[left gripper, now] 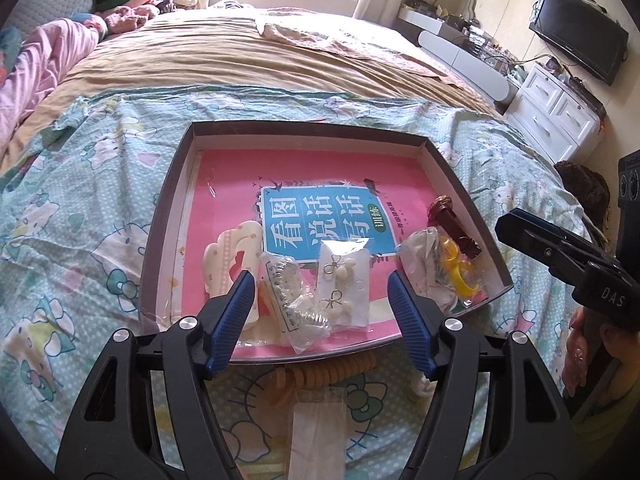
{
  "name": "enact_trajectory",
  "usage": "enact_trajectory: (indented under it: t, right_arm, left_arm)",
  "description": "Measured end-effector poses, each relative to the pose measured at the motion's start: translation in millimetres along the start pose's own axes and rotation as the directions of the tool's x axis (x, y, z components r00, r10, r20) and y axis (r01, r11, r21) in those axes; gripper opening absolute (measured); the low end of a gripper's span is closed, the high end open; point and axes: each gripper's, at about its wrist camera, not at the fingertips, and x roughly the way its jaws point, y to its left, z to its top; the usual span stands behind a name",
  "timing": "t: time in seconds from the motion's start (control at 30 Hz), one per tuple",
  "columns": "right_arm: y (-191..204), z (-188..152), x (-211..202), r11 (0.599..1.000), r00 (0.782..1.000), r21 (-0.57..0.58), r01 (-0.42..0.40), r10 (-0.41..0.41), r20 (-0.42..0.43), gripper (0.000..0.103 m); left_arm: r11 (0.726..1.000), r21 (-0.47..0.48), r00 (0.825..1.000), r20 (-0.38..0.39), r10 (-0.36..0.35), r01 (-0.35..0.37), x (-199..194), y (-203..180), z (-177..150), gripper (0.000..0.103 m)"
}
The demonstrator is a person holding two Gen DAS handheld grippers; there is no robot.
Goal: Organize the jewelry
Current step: 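Open left gripper to drop the silver-chain bag while right releases the clear bag in the tray, then lift both open grippers away from the tray toward the remaining items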
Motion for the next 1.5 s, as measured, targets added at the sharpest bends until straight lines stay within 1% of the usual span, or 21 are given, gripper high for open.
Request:
enact_trajectory:
  t: [0.07,0.17,0.23,0.47,0.53,0.77,1.03,1.23,1.5]
  right_arm:
    - [0.0,-0.4,-5.5,1.000,1.000,0.002,0.003,-0.003,0.012,0.080]
    - [0.2,-1.7,-12.4,1.000,1.000,0.007,-0.001,0.001,0.021,0.081]
    - [1.7,-2.2,-15.4,1.000,1.000,0.005,-0.004,0.004,0.023,0.081]
    - [5.9,-2.8,-26.5,1.000,0.999,0.002,-0.006,0.006,0.034,0.081]
    - [7.4,-2.8,-30.2,1.000,0.999,-0.001,-0.005,0.005,0.039,0.081]
    - [13.9,-2.2,-43.7,1.000,0.998,-0.021,-0.008,0.009,0.059,0.081]
    - [21.3,-5.8,-56.7,0.999,0.998,-0.049,-0.014,0.017,0.064,0.081]
    - [26.0,-12.5,-63.2,0.998,0.998,-0.065,-0.018,0.022,0.057,0.081]
    - [34.1,-23.9,-67.8,0.995,0.999,-0.094,-0.027,0.030,0.037,0.081]
  left_arm:
    - [1.000,-0.001,1.000,0.008,0.000,0.000,-3.7,-0.2,0.7,0.061]
    - [1.000,-0.012,1.000,0.015,0.000,0.000,-9.9,0.3,2.1,0.061]
    - [1.000,-0.016,1.000,0.025,-0.001,0.002,-15.4,-0.1,3.4,0.069]
    - [1.000,-0.023,0.998,0.066,0.015,-0.014,-34.9,1.5,6.5,0.075]
    - [0.999,-0.029,0.997,0.075,0.017,-0.015,-39.9,3.2,7.0,0.082]
    - [0.999,-0.045,0.993,0.116,0.026,-0.021,-57.4,8.1,8.8,0.084]
    - [0.997,-0.072,0.989,0.143,0.038,-0.028,-71.8,16.1,6.8,0.085]
    - [0.995,-0.090,0.987,0.152,0.050,-0.036,-79.3,21.6,1.5,0.085]
    - [0.995,-0.089,0.986,0.155,0.065,-0.052,-87.2,21.4,-7.6,0.085]
